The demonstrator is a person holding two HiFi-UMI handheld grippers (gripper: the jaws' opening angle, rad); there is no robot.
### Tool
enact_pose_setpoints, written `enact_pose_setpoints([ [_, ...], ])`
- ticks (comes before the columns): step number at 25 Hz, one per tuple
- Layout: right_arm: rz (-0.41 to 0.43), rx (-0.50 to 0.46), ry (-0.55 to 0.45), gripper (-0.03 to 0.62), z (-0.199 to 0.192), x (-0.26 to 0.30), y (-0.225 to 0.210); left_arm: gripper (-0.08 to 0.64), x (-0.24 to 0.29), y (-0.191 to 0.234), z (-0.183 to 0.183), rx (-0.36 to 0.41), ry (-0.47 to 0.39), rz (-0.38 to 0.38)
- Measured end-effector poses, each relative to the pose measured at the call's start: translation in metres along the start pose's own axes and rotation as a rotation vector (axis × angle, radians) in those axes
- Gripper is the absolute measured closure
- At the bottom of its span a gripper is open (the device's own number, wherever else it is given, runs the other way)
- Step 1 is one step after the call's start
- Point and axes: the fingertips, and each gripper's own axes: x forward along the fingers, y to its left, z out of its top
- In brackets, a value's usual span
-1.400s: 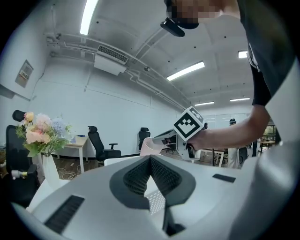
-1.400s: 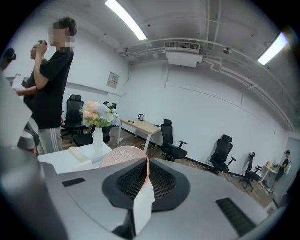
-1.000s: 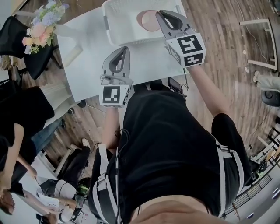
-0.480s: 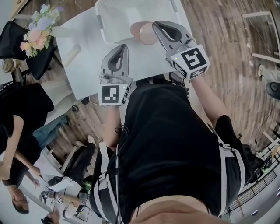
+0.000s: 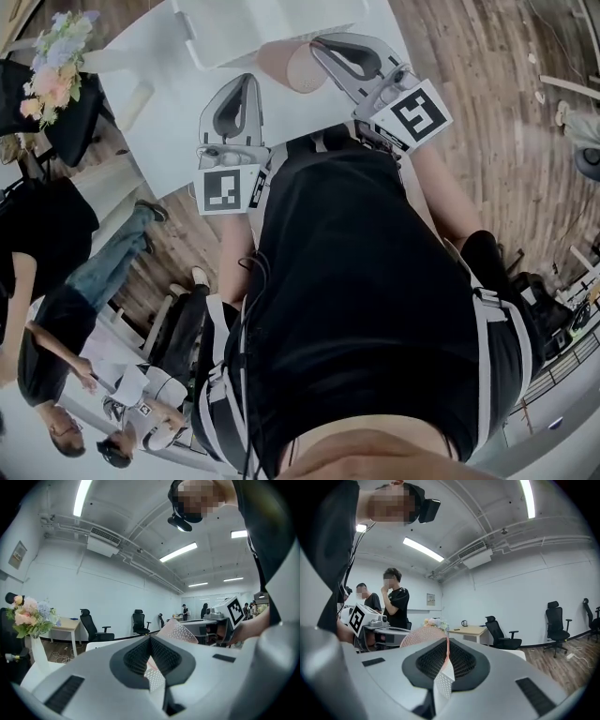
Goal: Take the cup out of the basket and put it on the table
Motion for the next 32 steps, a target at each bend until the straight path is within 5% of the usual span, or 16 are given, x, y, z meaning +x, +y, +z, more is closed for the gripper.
enact_pose_setpoints([
  [32,0.07,0.016,0.006,0.563,-0.006,-0.019,0.019,0.54,-0.009,-0.021,-0.004,0.002,-0.003,0.022],
])
